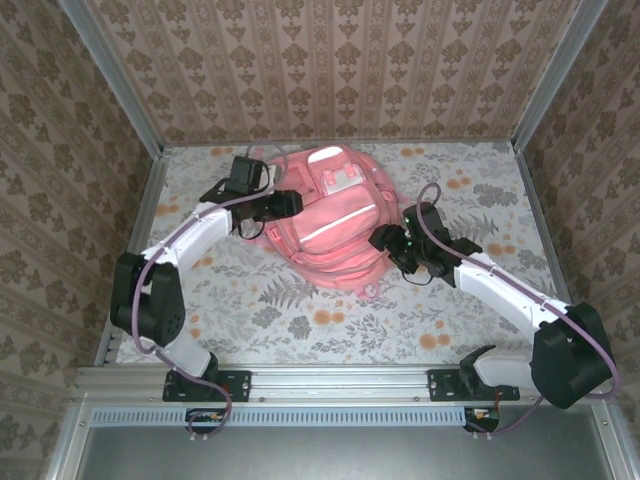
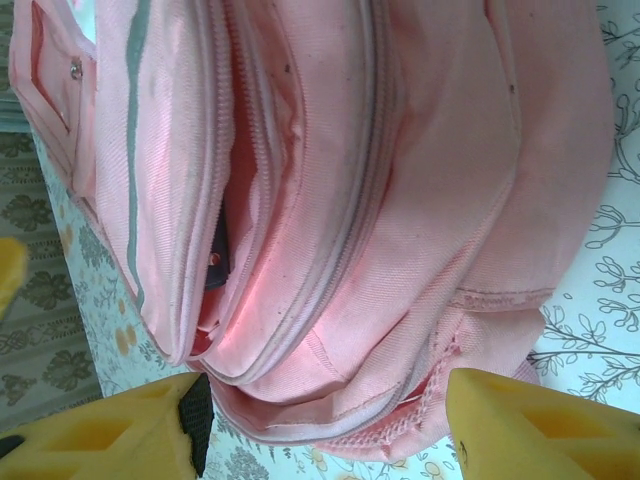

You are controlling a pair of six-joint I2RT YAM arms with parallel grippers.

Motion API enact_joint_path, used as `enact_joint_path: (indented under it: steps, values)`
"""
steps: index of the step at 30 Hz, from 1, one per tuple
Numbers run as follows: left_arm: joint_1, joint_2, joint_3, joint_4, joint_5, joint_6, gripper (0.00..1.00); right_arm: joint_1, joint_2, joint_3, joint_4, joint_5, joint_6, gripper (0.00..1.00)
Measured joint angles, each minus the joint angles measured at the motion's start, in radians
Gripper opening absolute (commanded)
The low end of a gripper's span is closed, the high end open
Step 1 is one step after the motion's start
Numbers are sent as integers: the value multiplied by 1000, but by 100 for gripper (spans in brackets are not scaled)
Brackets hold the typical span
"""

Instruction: Pack the student bag

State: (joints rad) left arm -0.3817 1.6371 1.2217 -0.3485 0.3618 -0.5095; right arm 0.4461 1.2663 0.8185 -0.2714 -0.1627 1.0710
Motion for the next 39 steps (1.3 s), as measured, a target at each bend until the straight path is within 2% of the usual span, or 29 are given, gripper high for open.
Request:
enact_joint_path:
  steps: [2, 8, 16, 23, 25, 28, 33, 39]
  values:
    - [22, 35, -13, 9, 27, -45, 47, 5, 5, 7, 0, 2, -6, 65]
    - [29, 102, -18, 42, 82, -137, 39, 20, 17, 12, -2, 2, -18, 64]
    - [30, 160, -18, 47, 84, -210, 40, 38, 25, 23, -9, 6, -21, 64]
    - [30, 161, -37, 82, 138, -257, 22, 77, 26, 48, -37, 44, -29, 64]
    - [30, 161, -53, 100, 156, -272, 13, 97, 27, 63, -52, 63, -38, 63]
    - [28, 156, -78, 134, 193, -301, 0, 139, 37, 95, -80, 109, -56, 63]
    - [25, 123, -111, 194, 247, -376, 0, 254, 82, 183, -146, 226, -106, 61]
    - [1, 100, -116, 276, 282, -502, 0, 407, 212, 314, -185, 362, -154, 58]
